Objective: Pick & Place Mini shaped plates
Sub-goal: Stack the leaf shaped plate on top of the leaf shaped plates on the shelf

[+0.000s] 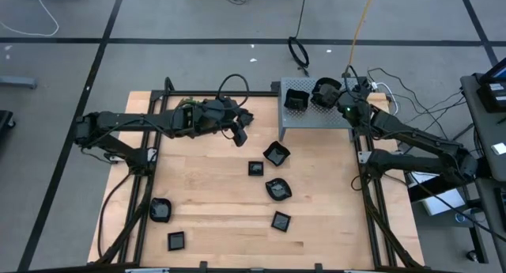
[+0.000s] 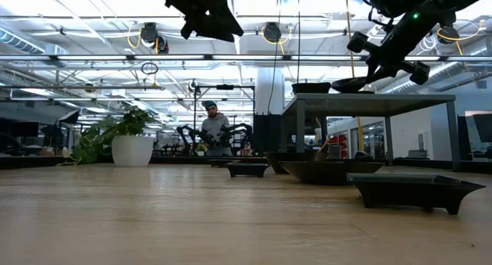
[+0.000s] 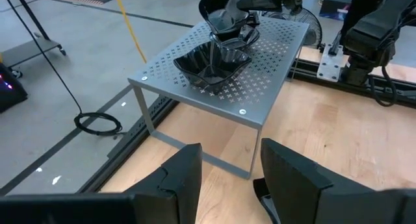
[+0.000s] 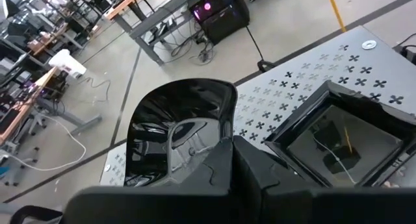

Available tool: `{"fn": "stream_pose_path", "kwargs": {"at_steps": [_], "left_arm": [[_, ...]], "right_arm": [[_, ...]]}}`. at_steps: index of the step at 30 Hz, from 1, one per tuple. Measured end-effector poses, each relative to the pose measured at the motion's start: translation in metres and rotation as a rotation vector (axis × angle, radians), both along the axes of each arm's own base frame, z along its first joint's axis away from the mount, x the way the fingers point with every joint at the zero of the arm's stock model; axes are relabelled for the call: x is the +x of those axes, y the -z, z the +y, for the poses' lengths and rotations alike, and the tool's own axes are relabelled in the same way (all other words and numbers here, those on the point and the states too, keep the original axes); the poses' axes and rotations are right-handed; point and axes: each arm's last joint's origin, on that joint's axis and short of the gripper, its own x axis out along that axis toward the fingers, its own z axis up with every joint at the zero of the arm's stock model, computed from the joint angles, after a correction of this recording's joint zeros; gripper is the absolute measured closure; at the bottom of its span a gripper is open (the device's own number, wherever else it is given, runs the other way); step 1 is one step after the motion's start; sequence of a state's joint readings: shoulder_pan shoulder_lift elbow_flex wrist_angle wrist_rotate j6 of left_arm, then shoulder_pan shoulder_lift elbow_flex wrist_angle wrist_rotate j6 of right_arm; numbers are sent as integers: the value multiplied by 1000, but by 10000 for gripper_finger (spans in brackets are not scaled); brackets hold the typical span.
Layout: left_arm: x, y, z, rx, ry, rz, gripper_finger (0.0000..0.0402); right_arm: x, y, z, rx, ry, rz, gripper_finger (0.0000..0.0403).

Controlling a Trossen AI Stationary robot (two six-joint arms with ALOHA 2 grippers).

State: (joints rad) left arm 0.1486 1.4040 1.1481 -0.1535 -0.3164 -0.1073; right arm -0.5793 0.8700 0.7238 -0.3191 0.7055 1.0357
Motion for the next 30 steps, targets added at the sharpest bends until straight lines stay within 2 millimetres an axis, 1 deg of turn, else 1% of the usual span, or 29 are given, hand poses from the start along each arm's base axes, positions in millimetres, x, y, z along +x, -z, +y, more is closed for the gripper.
{"fn": "stream_pose_path", "kwargs": {"at_steps": [4,8,15,18,21,23,25,27,30], "left_arm": [[0,0,0,0,0,0,238],[0,0,0,-3,-1,0,238],[0,1,-2,-6,4,4,238],[0,1,-2,-11,3,5,238],[0,1,-2,-25,-4,-2,238],[0,1,-2,-27,-4,-2,238],[0,1,-2,-28,-4,-2,238],[0,1,-2,-29,-4,0,238],[0,2,-2,-27,-3,4,238]], "right_arm": [[0,0,0,0,1,1,399],[0,0,0,-1,-2,6,384],[0,0,0,-8,-19,40,338],[-1,-1,1,-26,-45,84,317],[-2,-8,2,-83,-105,155,302],[-2,-16,3,-146,-212,189,298],[1,-24,6,-222,-378,195,297],[6,-31,9,-295,-601,166,300],[15,-37,20,-367,-952,61,306]]}}
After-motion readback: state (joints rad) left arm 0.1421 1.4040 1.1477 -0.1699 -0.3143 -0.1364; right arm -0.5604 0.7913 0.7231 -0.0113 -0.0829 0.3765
